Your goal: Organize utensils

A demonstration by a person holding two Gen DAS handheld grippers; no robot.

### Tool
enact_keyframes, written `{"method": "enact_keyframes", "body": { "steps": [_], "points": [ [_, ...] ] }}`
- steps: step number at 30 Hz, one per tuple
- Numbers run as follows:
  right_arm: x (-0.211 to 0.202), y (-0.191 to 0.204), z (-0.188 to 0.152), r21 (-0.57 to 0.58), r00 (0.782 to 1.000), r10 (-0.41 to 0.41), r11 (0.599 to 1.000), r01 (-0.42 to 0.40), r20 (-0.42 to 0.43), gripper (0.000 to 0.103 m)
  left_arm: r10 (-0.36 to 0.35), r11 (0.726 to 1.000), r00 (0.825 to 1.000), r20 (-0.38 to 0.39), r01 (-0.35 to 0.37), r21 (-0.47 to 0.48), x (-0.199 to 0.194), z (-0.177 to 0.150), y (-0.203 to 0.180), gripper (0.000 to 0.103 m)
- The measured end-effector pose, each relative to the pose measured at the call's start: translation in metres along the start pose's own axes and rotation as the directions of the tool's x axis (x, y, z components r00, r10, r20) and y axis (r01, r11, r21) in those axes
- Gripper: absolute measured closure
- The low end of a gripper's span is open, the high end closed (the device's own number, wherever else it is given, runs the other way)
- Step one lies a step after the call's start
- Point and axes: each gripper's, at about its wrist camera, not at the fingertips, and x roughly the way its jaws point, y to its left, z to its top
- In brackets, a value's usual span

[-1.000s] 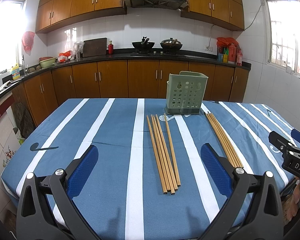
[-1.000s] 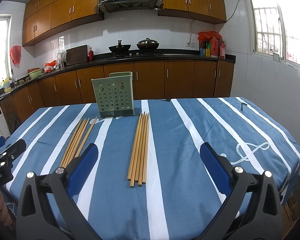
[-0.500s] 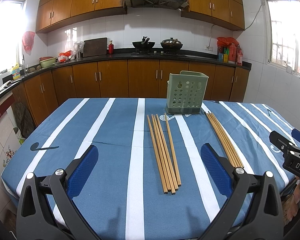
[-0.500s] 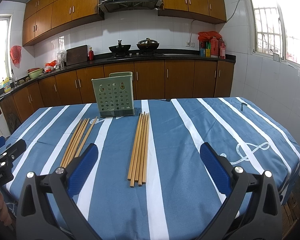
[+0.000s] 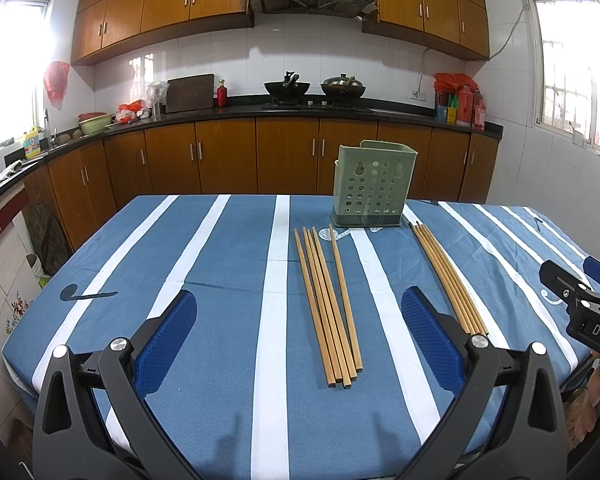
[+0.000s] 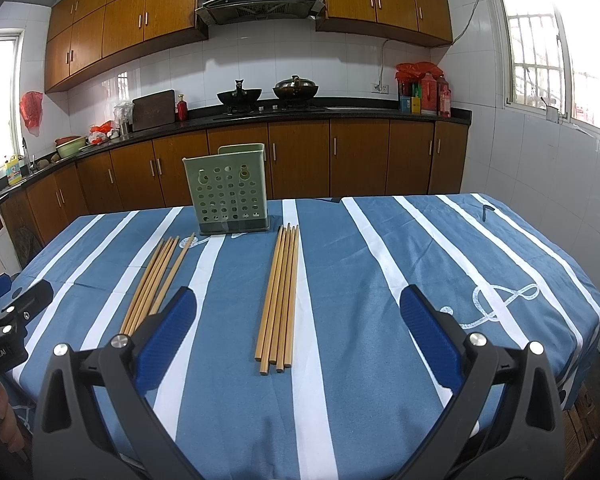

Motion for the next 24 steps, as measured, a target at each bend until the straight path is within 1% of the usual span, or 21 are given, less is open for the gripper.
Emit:
{"method": "enact_keyframes", "body": {
  "steps": [10, 12, 14, 18, 19, 22, 24],
  "points": [
    [0.005, -0.002, -0.001, -0.005, 1.0, -0.003, 1.0, 0.002, -0.012, 0.004, 0.005, 1.0, 1.0, -0.012, -0.005, -0.002, 0.001, -0.001, 0.002, 0.002],
    [0.009, -0.003, -0.001, 0.001, 1.0, -0.001, 1.0, 0.001, -0.023, 0.004, 0.009, 1.0, 1.0, -0.024, -0.009, -0.007, 0.009, -0.001, 0.007, 0.002],
    [0.014, -0.004, 0.001, 0.015, 0.999, -0.005, 1.0, 0.006, -0.044, 0.004, 0.01, 1.0, 0.999, -0.043, -0.01, -0.018, 0.013, 0.0, 0.01, 0.002],
    [0.041, -0.016, -0.002, 0.065, 0.992, -0.019, 0.997, 0.027, -0.124, 0.005, 0.003, 0.999, 0.995, -0.096, -0.008, -0.053, 0.028, -0.003, 0.022, 0.002],
    [0.046, -0.018, -0.002, 0.076, 0.99, -0.017, 0.997, 0.028, -0.143, 0.008, 0.0, 0.998, 0.995, -0.104, -0.006, -0.058, 0.031, -0.003, 0.024, 0.002],
    [0.067, -0.02, -0.003, 0.084, 0.977, -0.005, 0.996, 0.024, -0.214, 0.025, -0.006, 0.997, 0.99, -0.139, -0.005, -0.075, 0.04, -0.004, 0.031, 0.004],
    [0.084, -0.02, -0.004, 0.081, 0.965, -0.002, 0.996, 0.024, -0.264, 0.044, -0.003, 0.997, 0.987, -0.159, -0.008, -0.073, 0.048, -0.004, 0.032, 0.011]
  ]
}}
